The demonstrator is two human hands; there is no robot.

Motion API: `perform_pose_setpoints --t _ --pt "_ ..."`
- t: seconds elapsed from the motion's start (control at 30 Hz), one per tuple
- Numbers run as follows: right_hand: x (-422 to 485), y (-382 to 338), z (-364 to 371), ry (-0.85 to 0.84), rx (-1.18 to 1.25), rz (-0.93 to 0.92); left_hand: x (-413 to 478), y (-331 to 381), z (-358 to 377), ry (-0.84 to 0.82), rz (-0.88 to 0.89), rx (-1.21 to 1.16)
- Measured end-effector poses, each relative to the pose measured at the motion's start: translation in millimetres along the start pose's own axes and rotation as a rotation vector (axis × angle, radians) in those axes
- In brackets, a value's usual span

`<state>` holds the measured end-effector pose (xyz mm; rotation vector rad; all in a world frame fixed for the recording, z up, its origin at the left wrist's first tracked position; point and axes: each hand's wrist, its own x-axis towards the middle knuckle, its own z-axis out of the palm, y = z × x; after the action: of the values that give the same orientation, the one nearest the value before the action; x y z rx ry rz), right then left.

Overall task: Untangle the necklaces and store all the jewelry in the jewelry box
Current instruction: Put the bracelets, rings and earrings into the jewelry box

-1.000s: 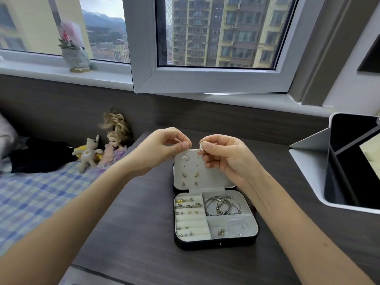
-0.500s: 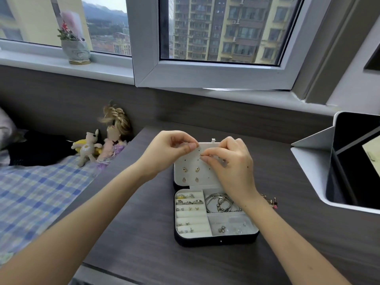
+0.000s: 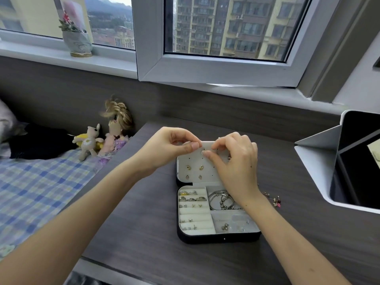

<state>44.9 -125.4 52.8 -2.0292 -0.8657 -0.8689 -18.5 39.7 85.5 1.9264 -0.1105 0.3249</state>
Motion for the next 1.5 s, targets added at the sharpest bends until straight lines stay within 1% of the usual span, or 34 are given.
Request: perform_pose_setpoints --t 0.33,0.47,0.57,0.63,0.7,0.77,0.8,0.93,1.1,1.33,1.5 --pt "2.2 -2.2 -7.3 -0.026 -0.017 -0.023 0.3 4.0 -2.8 -0.055 0.016 0.084" --pt "2.8 -4.7 -10.3 -0.021 -0.079 -0.039 -0.5 5.3 -3.8 -0.088 0.007 0.045" --pt "4.2 -2.8 -15.7 -0.044 -0.135 -0.097 -1.1 7.4 -8.4 -0.156 -0.01 -0.018" --pt "3.0 -0.7 -18.5 -0.078 -0.091 -0.141 -0.6 8.0 -12.0 -0.215 -0.034 -0.065" --pt "-1.5 1.3 -20.4 -0.095 -0.047 -0.165 1.6 6.8 -13.9 -0.227 -0.041 -0.09" --pt "-7.8 3.1 -22.2 -0.079 -0.026 -0.187 5.2 4.1 -14.7 -0.216 -0.048 -0.067" --pt "-11.2 3.7 -23.5 -0.067 -0.019 -0.197 7.1 2.9 -14.5 -0.237 -0.061 -0.039" --pt "-22.7 3.6 -26.5 -0.018 -0.013 -0.232 13.3 1.4 -7.1 -0.423 -0.121 0.032" --pt "-32.1 1.9 -28.5 0.034 -0.031 -0.265 18.9 3.1 2.9 -0.568 -0.117 0.049" --pt "-37.0 3.5 -25.7 0.079 -0.033 -0.26 22.1 -0.3 2.7 -0.611 -0.106 0.08" --pt "-36.0 2.8 -24.5 0.084 -0.039 -0.264 21.8 -3.0 3.9 -0.611 -0.107 0.07"
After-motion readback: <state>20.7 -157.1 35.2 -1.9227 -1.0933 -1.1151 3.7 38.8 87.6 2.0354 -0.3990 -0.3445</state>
